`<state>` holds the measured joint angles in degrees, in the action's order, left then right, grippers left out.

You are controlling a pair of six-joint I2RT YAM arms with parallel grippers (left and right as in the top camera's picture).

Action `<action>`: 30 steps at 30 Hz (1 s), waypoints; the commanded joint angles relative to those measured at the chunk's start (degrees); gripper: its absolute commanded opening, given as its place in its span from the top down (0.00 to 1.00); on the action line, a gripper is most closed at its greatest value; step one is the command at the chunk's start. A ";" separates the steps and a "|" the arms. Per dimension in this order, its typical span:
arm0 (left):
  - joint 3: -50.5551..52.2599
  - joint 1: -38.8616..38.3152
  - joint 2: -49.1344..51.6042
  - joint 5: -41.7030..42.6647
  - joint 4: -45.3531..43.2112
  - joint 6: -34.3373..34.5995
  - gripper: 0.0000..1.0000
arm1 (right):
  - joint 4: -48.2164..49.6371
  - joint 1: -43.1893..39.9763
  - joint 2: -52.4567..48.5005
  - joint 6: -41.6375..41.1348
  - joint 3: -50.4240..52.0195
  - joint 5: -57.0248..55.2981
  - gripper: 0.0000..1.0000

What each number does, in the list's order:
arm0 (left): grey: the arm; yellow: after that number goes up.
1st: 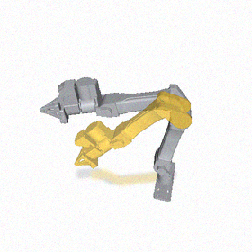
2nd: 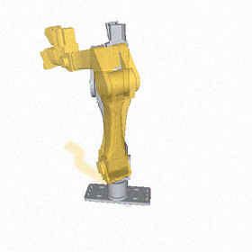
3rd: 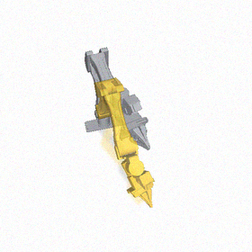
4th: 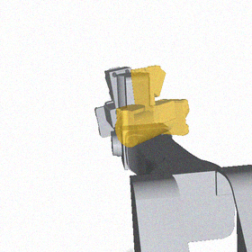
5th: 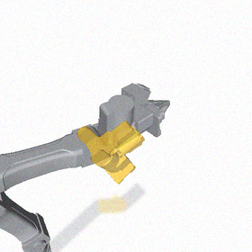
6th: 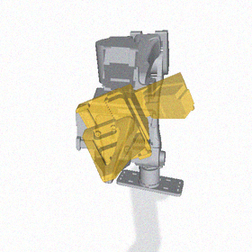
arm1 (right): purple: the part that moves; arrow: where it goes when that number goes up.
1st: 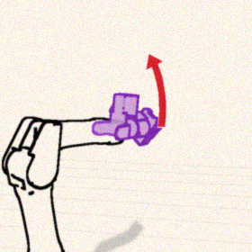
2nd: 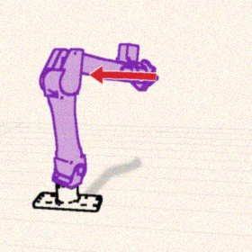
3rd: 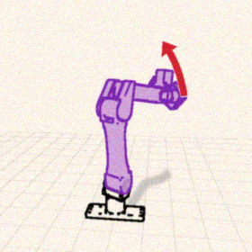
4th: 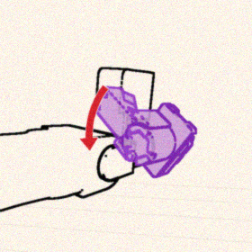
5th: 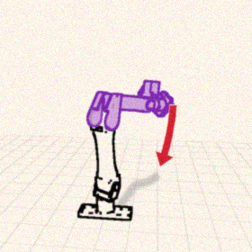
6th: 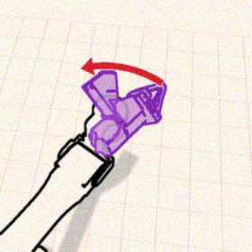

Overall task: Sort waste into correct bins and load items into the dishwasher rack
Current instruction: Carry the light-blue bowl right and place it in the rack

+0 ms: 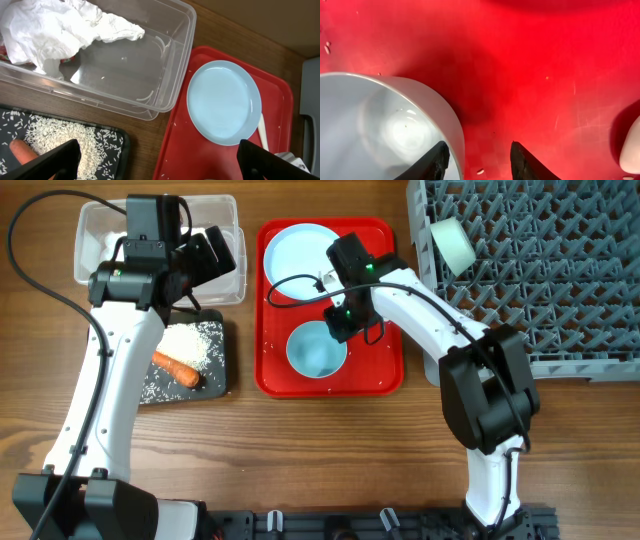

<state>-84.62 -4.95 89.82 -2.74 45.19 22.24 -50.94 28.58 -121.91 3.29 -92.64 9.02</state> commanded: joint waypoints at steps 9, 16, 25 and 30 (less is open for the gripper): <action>-0.46 0.24 -0.04 -0.35 -0.09 0.72 0.00 | -1.36 0.20 -0.81 -0.61 1.09 -0.81 0.96; -0.48 0.24 -0.04 -0.35 -0.09 0.72 0.00 | -8.76 -4.20 6.01 -10.38 -14.73 -28.35 0.96; -0.48 0.24 -0.04 -0.37 -0.11 0.72 0.00 | 16.24 -16.02 8.50 -1.81 -15.47 -72.41 0.96; -0.48 0.24 -0.04 -0.35 -0.09 0.72 0.00 | 16.96 -25.18 6.99 0.50 -15.21 -68.13 0.96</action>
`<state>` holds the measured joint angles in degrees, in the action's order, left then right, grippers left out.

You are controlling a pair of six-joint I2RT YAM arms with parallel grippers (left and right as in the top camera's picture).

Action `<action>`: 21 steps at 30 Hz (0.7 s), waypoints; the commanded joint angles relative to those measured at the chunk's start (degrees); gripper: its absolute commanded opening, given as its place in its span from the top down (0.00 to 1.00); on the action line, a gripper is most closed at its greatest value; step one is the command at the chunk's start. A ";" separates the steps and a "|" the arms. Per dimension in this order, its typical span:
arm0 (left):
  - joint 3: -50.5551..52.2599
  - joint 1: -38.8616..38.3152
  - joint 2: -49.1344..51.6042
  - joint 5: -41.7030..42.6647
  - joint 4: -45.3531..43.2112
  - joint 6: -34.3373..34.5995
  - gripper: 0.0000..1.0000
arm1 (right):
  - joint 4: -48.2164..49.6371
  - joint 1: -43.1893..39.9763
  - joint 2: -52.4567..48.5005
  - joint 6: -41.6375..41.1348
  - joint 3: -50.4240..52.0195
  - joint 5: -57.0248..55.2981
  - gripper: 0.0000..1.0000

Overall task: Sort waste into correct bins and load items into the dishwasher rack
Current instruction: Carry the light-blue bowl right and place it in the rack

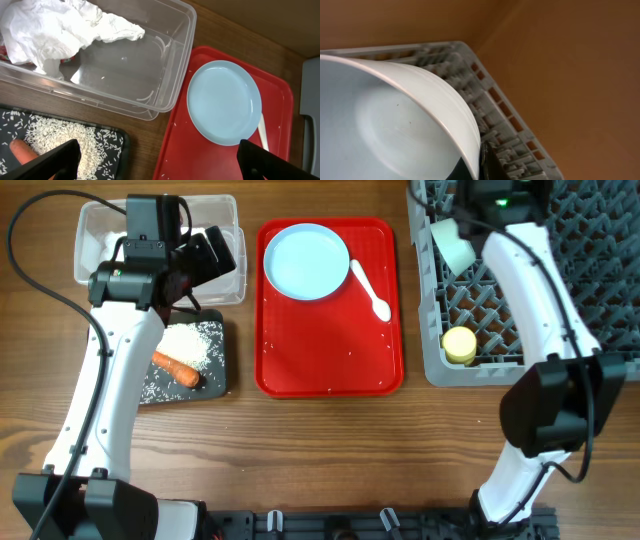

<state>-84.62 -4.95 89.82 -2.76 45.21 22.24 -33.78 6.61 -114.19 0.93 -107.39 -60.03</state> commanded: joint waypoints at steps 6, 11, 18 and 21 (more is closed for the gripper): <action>-0.48 0.24 -0.04 -0.35 -0.11 0.72 0.00 | 1.64 -6.78 -1.92 8.37 1.77 6.40 0.96; -0.48 0.24 -0.04 -0.35 -0.11 0.72 0.00 | 6.08 -6.82 -7.41 22.75 1.77 1.97 0.95; -0.48 0.24 -0.04 -0.33 -0.11 0.72 0.00 | 9.86 -7.80 -10.27 24.59 1.77 -0.39 0.96; -0.48 0.24 -0.04 -0.35 -0.11 0.72 0.00 | 9.73 -7.87 -10.56 26.32 1.77 -0.59 0.96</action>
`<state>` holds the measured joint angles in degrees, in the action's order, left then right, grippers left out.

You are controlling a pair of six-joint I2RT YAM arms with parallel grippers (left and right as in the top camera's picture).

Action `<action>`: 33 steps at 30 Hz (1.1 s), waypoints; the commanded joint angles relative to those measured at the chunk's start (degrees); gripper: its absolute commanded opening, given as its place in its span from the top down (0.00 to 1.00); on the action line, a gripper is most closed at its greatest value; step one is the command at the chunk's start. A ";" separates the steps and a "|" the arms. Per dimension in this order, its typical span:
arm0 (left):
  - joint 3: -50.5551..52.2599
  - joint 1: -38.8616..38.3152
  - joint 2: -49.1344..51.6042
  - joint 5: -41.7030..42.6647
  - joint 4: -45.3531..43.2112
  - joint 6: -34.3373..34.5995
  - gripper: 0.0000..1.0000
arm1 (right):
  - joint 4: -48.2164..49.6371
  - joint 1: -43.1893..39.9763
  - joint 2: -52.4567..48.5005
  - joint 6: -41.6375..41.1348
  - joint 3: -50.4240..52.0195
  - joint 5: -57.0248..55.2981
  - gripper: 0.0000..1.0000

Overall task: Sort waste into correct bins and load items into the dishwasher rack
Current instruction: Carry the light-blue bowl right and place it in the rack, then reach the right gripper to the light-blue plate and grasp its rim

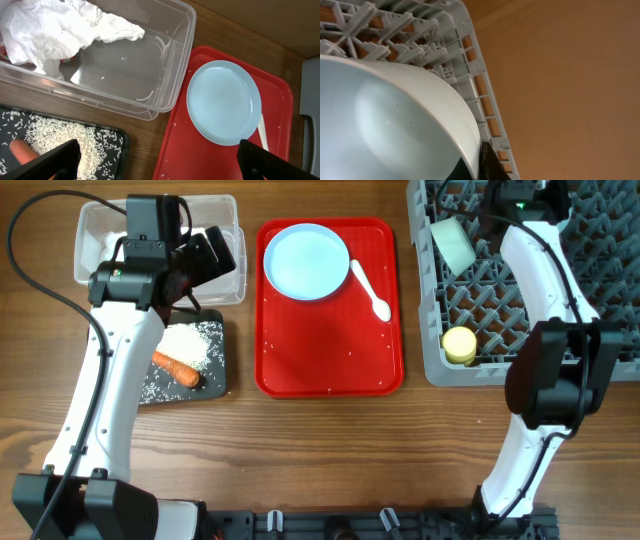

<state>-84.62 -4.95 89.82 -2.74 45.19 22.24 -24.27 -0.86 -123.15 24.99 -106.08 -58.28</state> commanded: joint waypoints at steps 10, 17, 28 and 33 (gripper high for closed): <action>-0.48 0.24 -0.04 -0.35 -0.09 0.72 0.00 | 0.90 0.42 -5.70 11.08 0.46 -4.98 0.96; -0.48 0.24 -0.04 -0.37 -0.09 0.72 0.00 | 0.63 6.10 -5.70 13.99 0.48 -4.63 0.89; -0.48 0.24 -0.04 -0.35 -0.09 0.72 0.00 | -0.22 10.93 -5.70 13.97 0.46 -0.15 0.00; -0.46 0.24 -0.04 -0.35 -0.09 0.72 0.00 | 2.75 10.93 -5.20 10.12 0.39 -0.13 0.00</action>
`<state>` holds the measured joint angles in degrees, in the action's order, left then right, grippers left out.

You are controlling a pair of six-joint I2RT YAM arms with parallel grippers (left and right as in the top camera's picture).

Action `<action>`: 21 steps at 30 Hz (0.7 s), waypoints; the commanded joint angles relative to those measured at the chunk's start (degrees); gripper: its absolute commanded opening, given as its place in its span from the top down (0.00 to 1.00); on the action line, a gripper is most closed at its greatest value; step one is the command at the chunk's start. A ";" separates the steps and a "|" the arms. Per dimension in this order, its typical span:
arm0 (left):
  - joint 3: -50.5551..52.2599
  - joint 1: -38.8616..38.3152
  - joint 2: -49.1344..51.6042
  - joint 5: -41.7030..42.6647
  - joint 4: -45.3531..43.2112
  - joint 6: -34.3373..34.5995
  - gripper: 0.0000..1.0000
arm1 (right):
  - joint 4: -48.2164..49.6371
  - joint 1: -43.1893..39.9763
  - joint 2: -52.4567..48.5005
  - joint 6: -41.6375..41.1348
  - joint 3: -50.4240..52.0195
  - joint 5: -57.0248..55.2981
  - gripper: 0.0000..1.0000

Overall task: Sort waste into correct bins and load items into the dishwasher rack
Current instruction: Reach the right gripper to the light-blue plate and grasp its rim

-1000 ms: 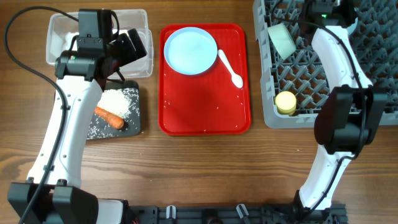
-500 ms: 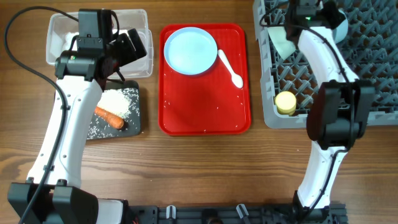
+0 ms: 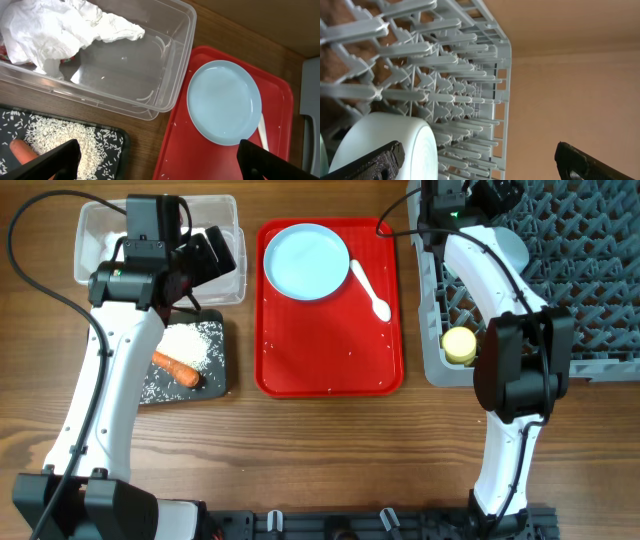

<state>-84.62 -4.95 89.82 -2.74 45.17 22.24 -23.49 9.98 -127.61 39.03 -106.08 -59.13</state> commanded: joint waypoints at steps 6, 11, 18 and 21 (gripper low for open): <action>-0.48 0.24 -0.04 -0.37 -0.07 0.72 0.00 | 4.76 0.09 7.08 -12.83 0.35 1.38 0.00; -0.48 0.24 -0.04 -0.35 -0.07 0.72 0.00 | -9.66 6.29 13.92 -32.46 0.35 13.90 0.00; -0.48 0.24 -0.04 -0.37 -0.07 0.72 0.00 | -11.21 10.12 12.90 -55.52 0.68 74.29 0.00; -0.48 0.24 -0.04 -0.35 -0.07 0.72 0.00 | -13.97 10.12 8.74 -53.88 0.70 69.75 0.07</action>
<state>-84.62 -4.95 89.82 -2.76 45.19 22.24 -35.51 20.43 -114.06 -13.80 -105.73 8.86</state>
